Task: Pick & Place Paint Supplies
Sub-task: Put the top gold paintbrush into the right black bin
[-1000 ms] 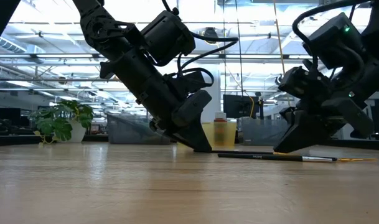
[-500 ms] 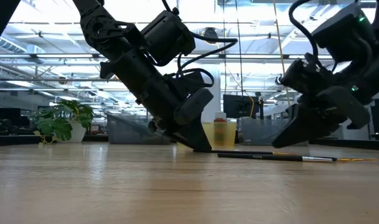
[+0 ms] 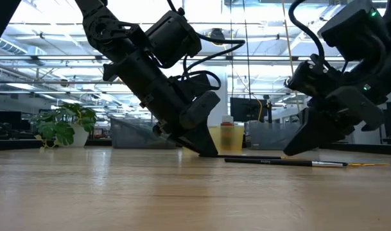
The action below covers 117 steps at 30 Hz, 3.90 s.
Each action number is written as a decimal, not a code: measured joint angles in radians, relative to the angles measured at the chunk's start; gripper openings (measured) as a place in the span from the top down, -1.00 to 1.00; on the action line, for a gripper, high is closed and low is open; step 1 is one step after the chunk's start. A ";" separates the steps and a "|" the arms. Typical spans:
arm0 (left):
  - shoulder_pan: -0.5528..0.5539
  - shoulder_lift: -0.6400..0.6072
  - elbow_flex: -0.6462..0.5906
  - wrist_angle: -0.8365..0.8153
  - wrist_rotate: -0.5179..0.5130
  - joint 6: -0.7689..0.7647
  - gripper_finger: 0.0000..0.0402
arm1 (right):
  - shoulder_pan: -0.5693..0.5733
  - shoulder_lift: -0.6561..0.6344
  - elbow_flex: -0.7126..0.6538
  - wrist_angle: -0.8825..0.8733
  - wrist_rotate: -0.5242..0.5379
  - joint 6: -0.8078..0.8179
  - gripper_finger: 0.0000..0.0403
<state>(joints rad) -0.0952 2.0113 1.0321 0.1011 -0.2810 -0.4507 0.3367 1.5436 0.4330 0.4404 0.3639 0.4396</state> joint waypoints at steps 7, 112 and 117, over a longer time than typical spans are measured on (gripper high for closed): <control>0.000 0.000 0.000 -0.001 -0.001 0.000 0.41 | 0.011 0.000 0.000 -0.012 -0.001 0.021 1.00; 0.100 -0.032 -0.004 -0.012 0.360 0.577 0.99 | 0.025 -0.094 -0.003 -0.044 -0.001 -0.115 1.00; 0.100 -0.045 -0.004 -0.011 0.355 0.578 1.00 | 0.025 -0.181 -0.002 -0.141 0.003 -0.111 1.00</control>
<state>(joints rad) 0.0048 1.9667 1.0279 0.0897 0.0740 0.1268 0.3618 1.3626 0.4309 0.2989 0.3664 0.3287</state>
